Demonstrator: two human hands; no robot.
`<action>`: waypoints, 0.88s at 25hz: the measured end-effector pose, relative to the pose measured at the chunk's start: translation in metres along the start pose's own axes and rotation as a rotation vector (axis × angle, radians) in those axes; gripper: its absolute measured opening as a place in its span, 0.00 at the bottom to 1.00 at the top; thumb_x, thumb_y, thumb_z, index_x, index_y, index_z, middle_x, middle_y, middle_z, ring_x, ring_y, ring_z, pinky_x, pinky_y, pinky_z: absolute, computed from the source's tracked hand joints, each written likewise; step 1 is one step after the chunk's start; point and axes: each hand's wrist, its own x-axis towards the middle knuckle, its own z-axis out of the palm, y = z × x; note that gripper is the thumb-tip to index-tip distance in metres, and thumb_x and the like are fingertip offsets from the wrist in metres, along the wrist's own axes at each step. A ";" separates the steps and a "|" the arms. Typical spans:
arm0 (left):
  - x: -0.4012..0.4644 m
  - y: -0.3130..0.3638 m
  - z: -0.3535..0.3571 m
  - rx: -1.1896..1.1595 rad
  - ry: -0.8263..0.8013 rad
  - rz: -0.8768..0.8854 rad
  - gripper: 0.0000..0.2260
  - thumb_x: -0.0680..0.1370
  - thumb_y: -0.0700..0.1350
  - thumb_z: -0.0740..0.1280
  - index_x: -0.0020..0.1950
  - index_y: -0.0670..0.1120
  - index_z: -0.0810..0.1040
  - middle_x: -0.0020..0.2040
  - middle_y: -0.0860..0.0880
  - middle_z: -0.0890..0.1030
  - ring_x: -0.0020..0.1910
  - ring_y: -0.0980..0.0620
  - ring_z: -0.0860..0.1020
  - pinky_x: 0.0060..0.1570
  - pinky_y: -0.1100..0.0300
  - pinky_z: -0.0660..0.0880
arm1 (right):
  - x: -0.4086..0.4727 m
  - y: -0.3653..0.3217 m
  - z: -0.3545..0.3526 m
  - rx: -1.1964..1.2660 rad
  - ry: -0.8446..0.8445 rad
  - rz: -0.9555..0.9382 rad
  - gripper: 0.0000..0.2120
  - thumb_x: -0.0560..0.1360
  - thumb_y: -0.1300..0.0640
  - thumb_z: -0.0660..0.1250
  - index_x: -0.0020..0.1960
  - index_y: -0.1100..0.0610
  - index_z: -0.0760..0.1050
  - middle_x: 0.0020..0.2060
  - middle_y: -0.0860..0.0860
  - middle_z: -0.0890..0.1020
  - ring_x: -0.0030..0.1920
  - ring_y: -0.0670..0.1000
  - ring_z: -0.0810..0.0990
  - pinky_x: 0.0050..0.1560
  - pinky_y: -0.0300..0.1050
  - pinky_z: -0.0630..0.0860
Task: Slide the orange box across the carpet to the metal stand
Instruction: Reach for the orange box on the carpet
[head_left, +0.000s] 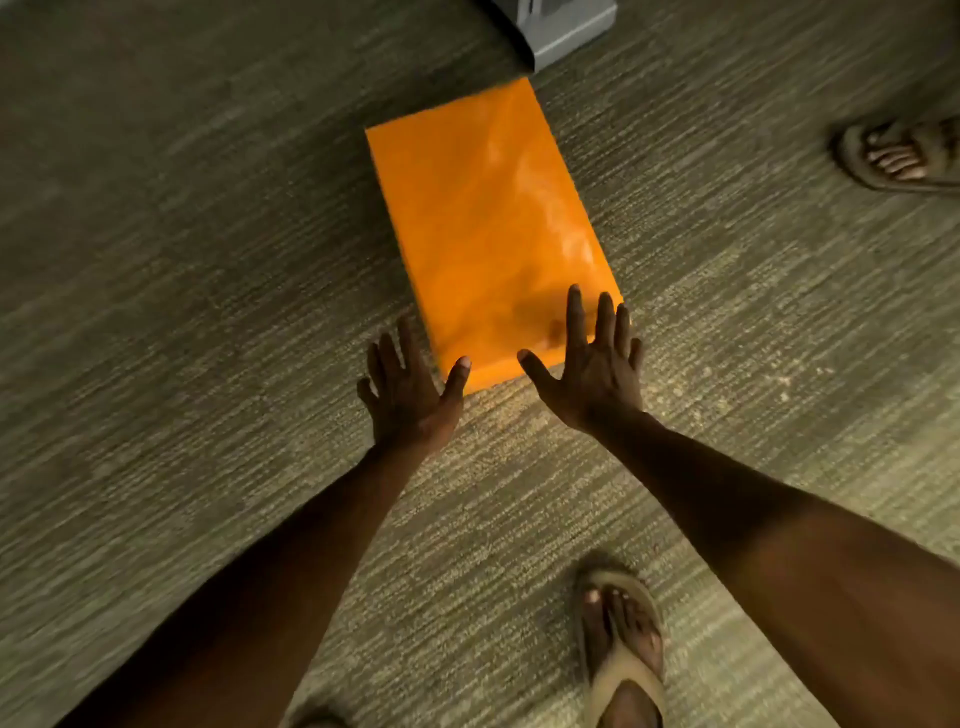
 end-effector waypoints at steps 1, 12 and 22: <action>0.006 -0.001 0.003 -0.048 0.004 -0.020 0.40 0.82 0.65 0.57 0.84 0.49 0.40 0.85 0.40 0.47 0.84 0.40 0.46 0.78 0.35 0.49 | 0.007 0.000 0.003 0.002 0.022 0.011 0.49 0.75 0.25 0.55 0.83 0.47 0.35 0.83 0.61 0.43 0.83 0.64 0.41 0.78 0.70 0.48; 0.055 -0.014 0.012 -0.551 -0.133 -0.137 0.23 0.86 0.52 0.59 0.80 0.47 0.65 0.72 0.39 0.74 0.66 0.34 0.75 0.64 0.41 0.75 | 0.072 0.003 0.012 0.274 0.136 0.435 0.57 0.63 0.26 0.74 0.79 0.58 0.60 0.71 0.63 0.72 0.69 0.66 0.72 0.69 0.61 0.72; 0.037 -0.134 -0.025 -0.590 0.057 -0.227 0.22 0.87 0.50 0.58 0.81 0.49 0.64 0.76 0.43 0.72 0.70 0.40 0.73 0.56 0.57 0.67 | 0.020 -0.091 0.076 0.524 0.164 0.239 0.39 0.69 0.39 0.79 0.69 0.59 0.69 0.63 0.59 0.80 0.61 0.62 0.79 0.57 0.56 0.78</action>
